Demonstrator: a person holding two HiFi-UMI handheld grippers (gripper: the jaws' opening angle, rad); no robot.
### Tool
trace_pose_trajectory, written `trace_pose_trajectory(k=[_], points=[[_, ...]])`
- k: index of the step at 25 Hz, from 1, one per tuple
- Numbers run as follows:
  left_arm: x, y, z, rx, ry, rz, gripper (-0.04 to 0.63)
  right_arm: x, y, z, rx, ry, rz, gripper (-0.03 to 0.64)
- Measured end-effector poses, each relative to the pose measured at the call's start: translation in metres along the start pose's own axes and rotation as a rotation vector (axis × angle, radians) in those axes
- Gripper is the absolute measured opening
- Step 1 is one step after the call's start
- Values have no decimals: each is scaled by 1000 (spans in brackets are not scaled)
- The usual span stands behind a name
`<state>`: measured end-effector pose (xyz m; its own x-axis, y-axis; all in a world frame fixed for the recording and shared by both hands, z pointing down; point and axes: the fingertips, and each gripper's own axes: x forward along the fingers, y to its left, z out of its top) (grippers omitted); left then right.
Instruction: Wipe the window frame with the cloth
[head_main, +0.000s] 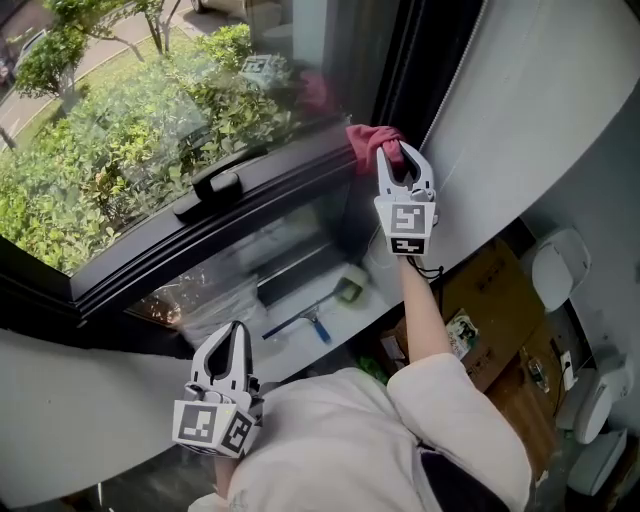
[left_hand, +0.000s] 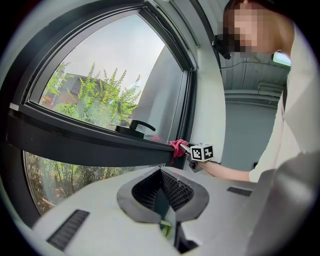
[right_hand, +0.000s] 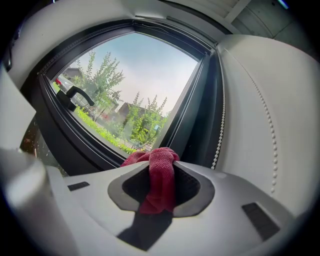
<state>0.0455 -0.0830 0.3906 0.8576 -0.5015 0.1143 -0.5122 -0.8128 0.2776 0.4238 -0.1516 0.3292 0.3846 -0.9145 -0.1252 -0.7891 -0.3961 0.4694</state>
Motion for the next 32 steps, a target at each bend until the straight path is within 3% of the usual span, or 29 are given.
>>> trace_pose_trajectory(k=[6, 13, 15, 20, 23, 29, 32], points=[[-4, 3, 4, 8, 1, 18, 9, -6, -1, 33, 97, -44, 60, 101], [3, -3, 7, 19, 5, -2, 9, 10, 52, 102, 111, -191, 298, 101], [4, -4, 6, 18, 5, -5, 9, 19, 63, 101, 82, -167, 319, 101], [3, 0, 3, 10, 8, 5, 9, 41, 67, 62, 51, 18, 271, 101], [5, 3, 2, 3, 10, 12, 9, 46, 68, 51, 5, 53, 257, 101], [10, 3, 1, 2, 16, 1, 9, 57, 66, 42, 135, 68, 292, 101], [11, 3, 1, 2, 20, 0, 9, 61, 64, 40, 146, 81, 290, 101]])
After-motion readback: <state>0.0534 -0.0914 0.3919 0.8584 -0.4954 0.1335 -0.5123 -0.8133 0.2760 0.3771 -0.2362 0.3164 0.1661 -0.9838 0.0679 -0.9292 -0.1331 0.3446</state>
